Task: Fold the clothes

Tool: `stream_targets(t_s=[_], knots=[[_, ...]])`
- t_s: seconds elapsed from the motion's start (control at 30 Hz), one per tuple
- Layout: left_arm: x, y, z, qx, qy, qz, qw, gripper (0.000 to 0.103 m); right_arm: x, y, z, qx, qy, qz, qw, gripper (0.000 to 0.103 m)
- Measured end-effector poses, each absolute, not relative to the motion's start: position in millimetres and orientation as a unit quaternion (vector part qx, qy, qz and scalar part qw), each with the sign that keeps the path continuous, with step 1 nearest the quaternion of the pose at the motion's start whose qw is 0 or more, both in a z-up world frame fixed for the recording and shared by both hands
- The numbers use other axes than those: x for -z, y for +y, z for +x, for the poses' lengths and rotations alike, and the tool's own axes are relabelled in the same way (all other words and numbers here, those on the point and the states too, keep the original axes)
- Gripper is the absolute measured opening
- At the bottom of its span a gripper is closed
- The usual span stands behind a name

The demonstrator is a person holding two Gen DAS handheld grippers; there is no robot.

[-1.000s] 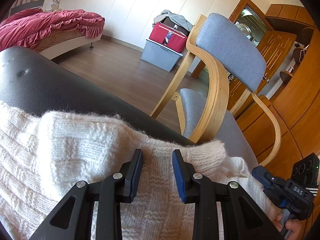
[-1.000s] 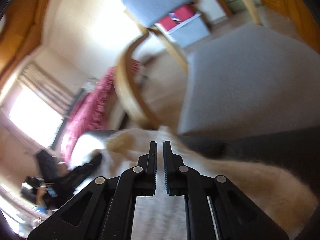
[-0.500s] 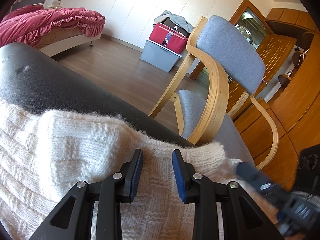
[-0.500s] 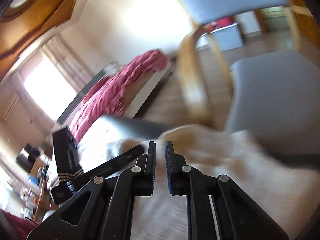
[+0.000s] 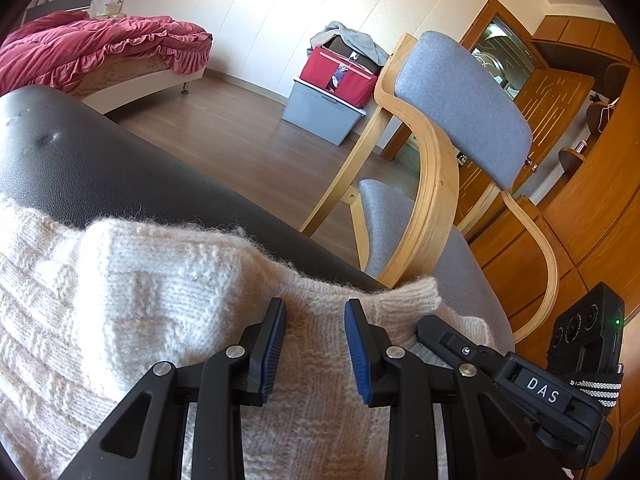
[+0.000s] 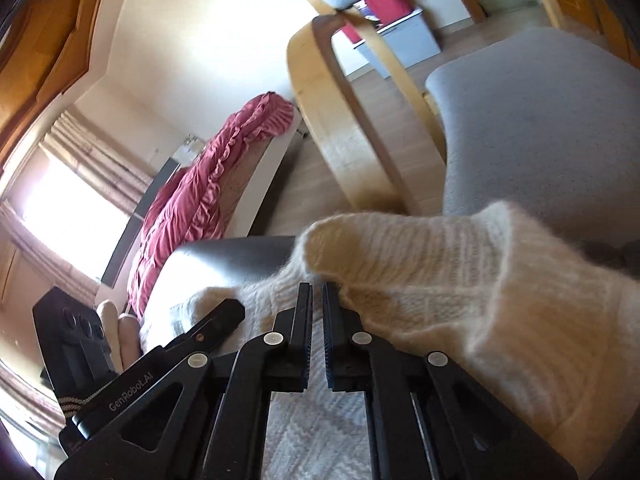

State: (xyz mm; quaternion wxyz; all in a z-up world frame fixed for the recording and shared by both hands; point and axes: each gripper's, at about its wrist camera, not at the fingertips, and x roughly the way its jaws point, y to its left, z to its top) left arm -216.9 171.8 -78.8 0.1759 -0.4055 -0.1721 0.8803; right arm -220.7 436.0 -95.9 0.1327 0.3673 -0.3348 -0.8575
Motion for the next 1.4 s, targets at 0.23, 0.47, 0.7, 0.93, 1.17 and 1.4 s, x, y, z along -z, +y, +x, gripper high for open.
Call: stream_targets(t_s=[0.23, 0.47, 0.7, 0.93, 1.17, 1.4], knots=[[80.0, 170.5, -218.5, -0.879, -0.175, -0.406, 0.178, 0.03, 95.4, 457.4, -216.3, 0.835, -0.401, 0.334, 0.175, 0.018], [80.2, 171.5, -219.5, -0.879, -0.173, -0.407, 0.177, 0.03, 94.4, 451.7, -213.7, 0.83, -0.316, 0.391, 0.24, 0.048], [79.7, 171.9, -219.6, -0.88, -0.171, -0.407, 0.176, 0.03, 98.3, 454.1, -214.6, 0.869, -0.269, 0.389, 0.142, 0.0], [80.3, 170.2, -219.1, -0.88, -0.17, -0.406, 0.176, 0.03, 98.1, 429.3, -217.7, 0.86, -0.244, 0.406, 0.19, 0.005], [80.5, 170.2, -218.5, -0.88, -0.171, -0.407, 0.177, 0.03, 92.0, 452.7, -209.8, 0.867, -0.288, 0.374, 0.162, 0.005], [80.4, 172.7, -219.0, -0.88, -0.171, -0.407, 0.176, 0.03, 75.8, 503.6, -186.8, 0.85, -0.34, 0.344, 0.209, 0.005]])
